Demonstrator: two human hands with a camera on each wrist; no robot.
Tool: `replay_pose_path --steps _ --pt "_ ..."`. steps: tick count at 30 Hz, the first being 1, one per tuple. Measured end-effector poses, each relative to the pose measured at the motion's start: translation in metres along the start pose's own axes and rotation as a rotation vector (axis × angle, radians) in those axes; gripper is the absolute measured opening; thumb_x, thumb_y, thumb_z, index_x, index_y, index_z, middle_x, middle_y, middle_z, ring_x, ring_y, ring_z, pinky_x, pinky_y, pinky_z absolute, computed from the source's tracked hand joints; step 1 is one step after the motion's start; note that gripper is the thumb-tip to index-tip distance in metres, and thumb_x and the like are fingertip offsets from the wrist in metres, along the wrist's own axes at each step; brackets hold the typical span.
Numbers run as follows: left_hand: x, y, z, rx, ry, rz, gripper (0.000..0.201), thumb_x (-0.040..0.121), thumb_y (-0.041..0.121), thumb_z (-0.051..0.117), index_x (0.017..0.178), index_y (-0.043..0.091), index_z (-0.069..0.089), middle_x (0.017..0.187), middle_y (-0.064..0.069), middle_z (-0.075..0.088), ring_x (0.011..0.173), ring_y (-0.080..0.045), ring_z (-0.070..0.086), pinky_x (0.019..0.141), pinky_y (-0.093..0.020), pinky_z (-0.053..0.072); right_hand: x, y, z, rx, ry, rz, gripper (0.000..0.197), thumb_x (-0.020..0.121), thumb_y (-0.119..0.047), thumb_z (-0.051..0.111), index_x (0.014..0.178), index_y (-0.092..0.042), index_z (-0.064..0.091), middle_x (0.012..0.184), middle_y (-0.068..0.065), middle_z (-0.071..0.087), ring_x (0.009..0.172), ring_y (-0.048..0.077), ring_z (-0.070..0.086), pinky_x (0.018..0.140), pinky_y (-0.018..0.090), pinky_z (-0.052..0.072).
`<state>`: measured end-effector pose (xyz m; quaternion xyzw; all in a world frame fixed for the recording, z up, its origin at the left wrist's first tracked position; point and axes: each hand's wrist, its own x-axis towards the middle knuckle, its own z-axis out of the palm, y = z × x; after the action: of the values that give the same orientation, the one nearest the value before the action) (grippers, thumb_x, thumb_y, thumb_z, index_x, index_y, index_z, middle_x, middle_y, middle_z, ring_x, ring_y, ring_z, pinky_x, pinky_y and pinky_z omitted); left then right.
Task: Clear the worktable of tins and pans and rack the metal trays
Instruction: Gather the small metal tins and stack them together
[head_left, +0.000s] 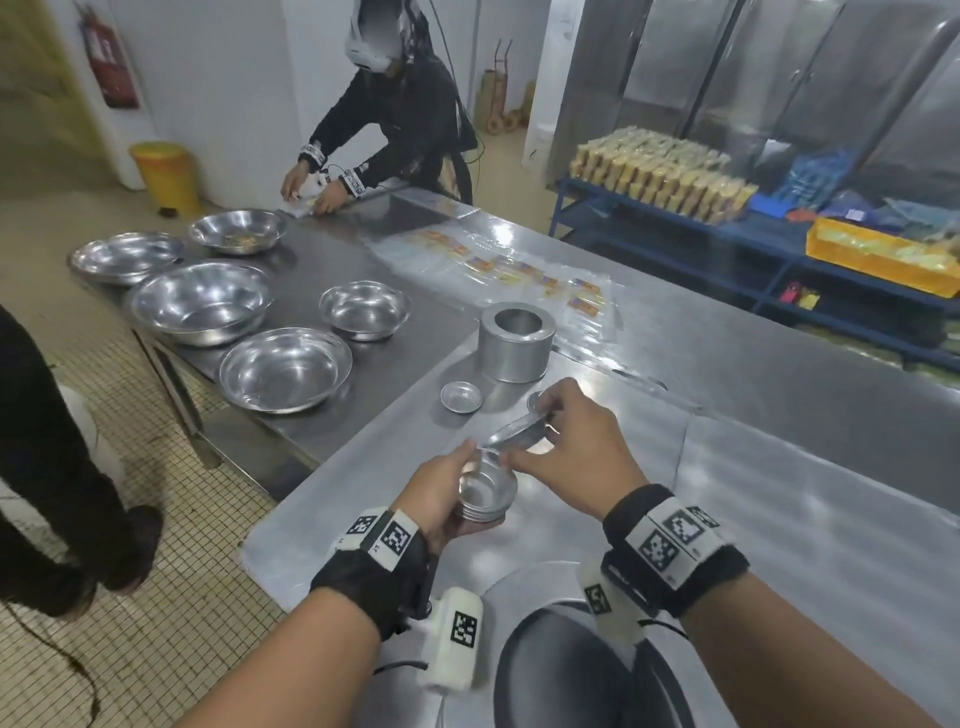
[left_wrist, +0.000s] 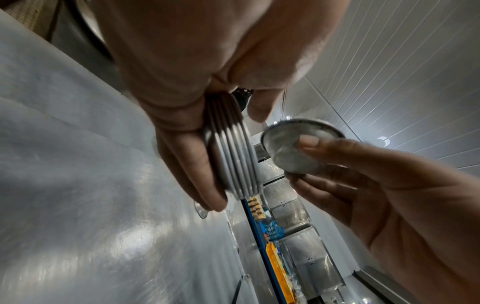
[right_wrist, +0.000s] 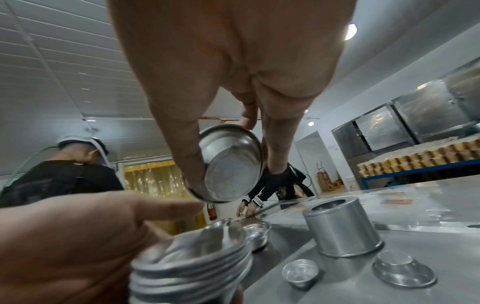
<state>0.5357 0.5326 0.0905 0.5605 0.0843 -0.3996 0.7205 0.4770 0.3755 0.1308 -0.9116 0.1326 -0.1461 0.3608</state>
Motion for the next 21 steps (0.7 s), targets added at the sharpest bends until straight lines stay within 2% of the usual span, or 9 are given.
replay_pose_path --steps 3,5,7,9,10,12,15,18,21 --pt "-0.005 0.002 -0.003 0.017 -0.054 0.008 0.043 0.099 0.049 0.051 0.112 0.014 0.072 0.106 -0.017 0.075 0.096 -0.034 0.072 0.094 -0.055 0.055 -0.014 -0.005 0.011 -0.002 -0.022 -0.030 0.056 0.061 -0.043 0.087 0.096 -0.029 0.045 0.098 -0.006 0.060 0.092 0.017 0.063 0.084 0.039 0.056" --pt "-0.008 0.004 -0.004 0.031 -0.056 0.020 0.041 0.098 0.046 0.054 0.113 0.012 0.072 0.106 -0.017 0.075 0.096 -0.033 0.072 0.093 -0.054 0.056 -0.020 -0.007 0.017 -0.024 -0.055 -0.031 0.055 0.064 -0.040 0.086 0.098 -0.028 0.045 0.101 -0.003 0.061 0.091 0.016 0.065 0.083 0.038 0.057" --pt "-0.010 0.005 -0.004 0.056 -0.047 0.035 0.033 0.096 0.032 0.060 0.116 0.006 0.068 0.104 -0.019 0.075 0.091 -0.032 0.073 0.088 -0.050 0.059 -0.025 -0.009 0.022 -0.048 -0.092 -0.035 0.054 0.068 -0.039 0.085 0.102 -0.027 0.045 0.106 0.000 0.064 0.090 0.016 0.066 0.081 0.035 0.057" --pt "-0.011 0.005 -0.004 0.072 -0.034 0.049 0.028 0.095 0.012 0.060 0.121 0.002 0.062 0.106 -0.022 0.074 0.087 -0.032 0.073 0.078 -0.046 0.062 -0.028 -0.010 0.024 -0.059 -0.142 -0.037 0.051 0.072 -0.036 0.084 0.104 -0.024 0.047 0.109 0.000 0.065 0.085 0.011 0.064 0.076 0.024 0.053" --pt "-0.011 0.005 -0.005 0.073 -0.019 0.057 0.030 0.093 0.003 0.057 0.123 0.001 0.060 0.108 -0.024 0.073 0.085 -0.033 0.073 0.071 -0.044 0.063 -0.029 -0.009 0.026 -0.069 -0.171 -0.043 0.049 0.074 -0.035 0.083 0.106 -0.023 0.047 0.107 -0.002 0.065 0.080 0.006 0.061 0.070 0.017 0.048" --pt "-0.009 0.005 -0.007 0.066 0.018 0.081 0.036 0.090 -0.008 0.050 0.125 0.000 0.056 0.111 -0.028 0.069 0.080 -0.033 0.073 0.063 -0.041 0.062 -0.029 -0.008 0.027 -0.074 -0.221 -0.045 0.051 0.076 -0.039 0.081 0.112 -0.025 0.048 0.099 -0.005 0.064 0.076 0.002 0.057 0.066 0.015 0.043" --pt "-0.005 0.005 -0.010 0.070 0.030 0.101 0.035 0.089 -0.013 0.045 0.119 -0.001 0.060 0.104 -0.028 0.071 0.075 -0.033 0.074 0.066 -0.044 0.063 -0.024 -0.005 0.027 -0.051 -0.302 -0.034 0.063 0.074 -0.049 0.079 0.126 -0.026 0.052 0.107 -0.005 0.067 0.094 0.010 0.063 0.084 0.026 0.052" --pt "-0.002 0.003 -0.011 0.081 0.016 0.086 0.030 0.088 -0.012 0.045 0.110 -0.003 0.064 0.094 -0.026 0.072 0.071 -0.032 0.073 0.073 -0.048 0.062 -0.014 -0.004 0.027 -0.063 -0.372 -0.067 0.042 0.068 -0.052 0.080 0.093 -0.026 0.061 0.085 -0.008 0.068 0.079 0.011 0.063 0.079 0.040 0.054" --pt "0.002 0.002 -0.013 0.085 0.016 0.069 0.030 0.088 -0.011 0.045 0.110 -0.006 0.064 0.098 -0.029 0.070 0.077 -0.037 0.070 0.082 -0.061 0.057 -0.002 -0.001 0.029 -0.028 -0.451 -0.053 0.044 0.062 -0.055 0.082 0.088 -0.024 0.064 0.081 -0.007 0.070 0.077 0.011 0.066 0.079 0.042 0.055"
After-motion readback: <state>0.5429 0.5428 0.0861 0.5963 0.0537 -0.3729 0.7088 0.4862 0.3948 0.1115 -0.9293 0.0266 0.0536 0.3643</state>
